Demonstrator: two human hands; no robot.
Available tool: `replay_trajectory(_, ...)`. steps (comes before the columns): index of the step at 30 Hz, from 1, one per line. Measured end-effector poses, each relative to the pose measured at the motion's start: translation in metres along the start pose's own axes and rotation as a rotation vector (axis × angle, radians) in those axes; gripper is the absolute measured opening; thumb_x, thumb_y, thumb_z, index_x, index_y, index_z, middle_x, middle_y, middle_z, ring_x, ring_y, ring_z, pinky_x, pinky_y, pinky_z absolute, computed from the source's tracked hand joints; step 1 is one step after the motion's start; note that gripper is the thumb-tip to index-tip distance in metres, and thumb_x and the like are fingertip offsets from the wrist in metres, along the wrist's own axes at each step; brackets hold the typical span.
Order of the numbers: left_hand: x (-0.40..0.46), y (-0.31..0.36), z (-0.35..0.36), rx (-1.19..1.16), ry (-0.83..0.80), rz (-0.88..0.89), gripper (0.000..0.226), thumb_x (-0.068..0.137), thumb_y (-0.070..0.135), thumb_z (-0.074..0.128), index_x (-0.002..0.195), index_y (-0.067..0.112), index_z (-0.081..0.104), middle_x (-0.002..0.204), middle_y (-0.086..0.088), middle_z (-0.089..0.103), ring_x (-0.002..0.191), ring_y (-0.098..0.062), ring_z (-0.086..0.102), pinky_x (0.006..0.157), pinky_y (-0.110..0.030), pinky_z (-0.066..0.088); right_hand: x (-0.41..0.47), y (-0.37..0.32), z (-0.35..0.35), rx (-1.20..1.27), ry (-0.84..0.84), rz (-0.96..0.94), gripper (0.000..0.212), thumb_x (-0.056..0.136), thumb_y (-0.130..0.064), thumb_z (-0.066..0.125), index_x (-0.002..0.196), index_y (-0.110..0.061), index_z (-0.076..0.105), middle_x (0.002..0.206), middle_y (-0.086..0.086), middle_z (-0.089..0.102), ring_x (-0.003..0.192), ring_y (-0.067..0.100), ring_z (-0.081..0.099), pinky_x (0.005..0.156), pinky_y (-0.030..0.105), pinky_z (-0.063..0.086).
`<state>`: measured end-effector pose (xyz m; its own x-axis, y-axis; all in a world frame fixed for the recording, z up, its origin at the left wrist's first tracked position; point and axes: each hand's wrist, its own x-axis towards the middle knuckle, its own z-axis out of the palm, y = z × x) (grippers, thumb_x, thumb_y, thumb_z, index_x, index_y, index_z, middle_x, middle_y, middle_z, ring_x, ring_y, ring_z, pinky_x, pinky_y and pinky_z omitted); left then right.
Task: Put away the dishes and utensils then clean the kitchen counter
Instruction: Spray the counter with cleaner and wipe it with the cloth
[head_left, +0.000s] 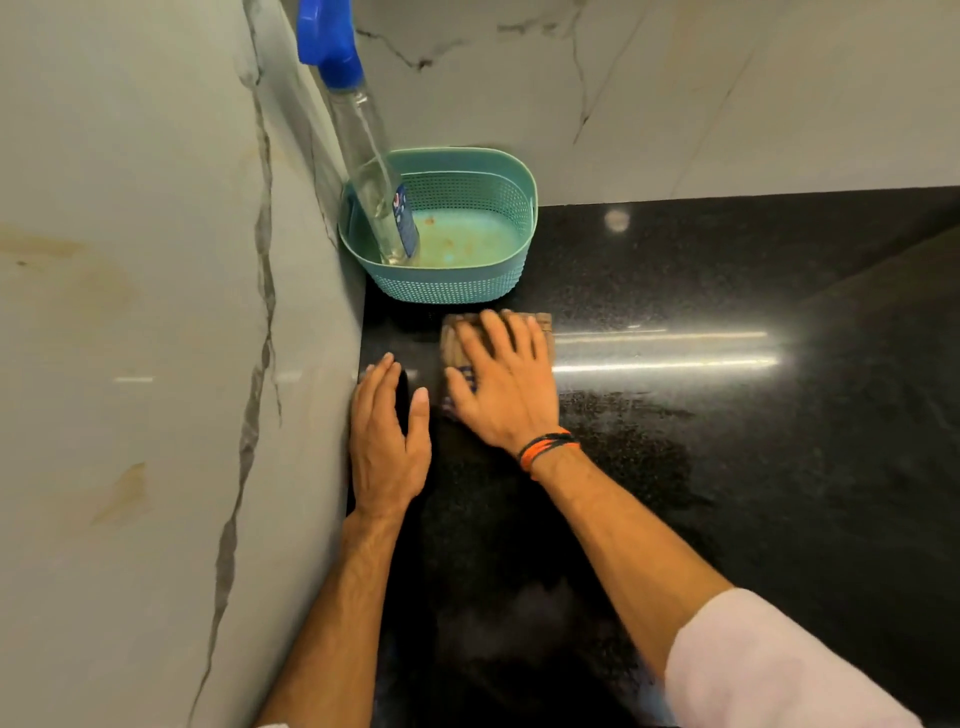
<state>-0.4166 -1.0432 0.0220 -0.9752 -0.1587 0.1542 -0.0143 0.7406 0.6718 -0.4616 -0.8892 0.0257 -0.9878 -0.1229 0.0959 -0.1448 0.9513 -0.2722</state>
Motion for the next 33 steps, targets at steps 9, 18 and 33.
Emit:
replay_trajectory(9,0.027,0.051,0.005,0.081,0.067,0.149,0.049,0.086,0.018,0.07,0.13,0.002,0.057,0.14,-0.012,0.052,0.13,-0.03,0.046,0.113,-0.039,0.035,-0.015,0.083,-0.027,-0.148,0.033,0.071,0.064,0.09,-0.056,0.042,0.146,-0.025,0.046,0.144,0.007,0.046,0.133,0.031,0.038,0.115,0.048,0.024)
replay_trajectory(18,0.131,0.117,-0.012,0.494,-0.257,0.271,0.044,0.08,0.007,0.074,0.121,0.023,0.067,0.108,-0.007,0.072,0.102,-0.032,0.066,0.085,-0.04,0.051,0.016,0.087,-0.019,-0.138,0.075,0.111,0.064,0.091,-0.057,0.04,0.147,-0.026,0.045,0.145,0.007,0.046,0.134,0.031,0.037,0.115,0.048,0.024)
replay_trajectory(33,0.127,0.142,-0.038,0.747,-0.282,0.283,0.022,0.086,0.023,0.066,0.107,0.02,0.07,0.097,-0.01,0.069,0.096,-0.034,0.065,0.076,-0.039,0.048,0.13,0.085,-0.011,-0.072,0.048,0.089,0.075,0.079,-0.063,0.039,0.138,-0.019,0.053,0.143,0.013,0.047,0.13,0.039,0.042,0.114,0.055,0.027)
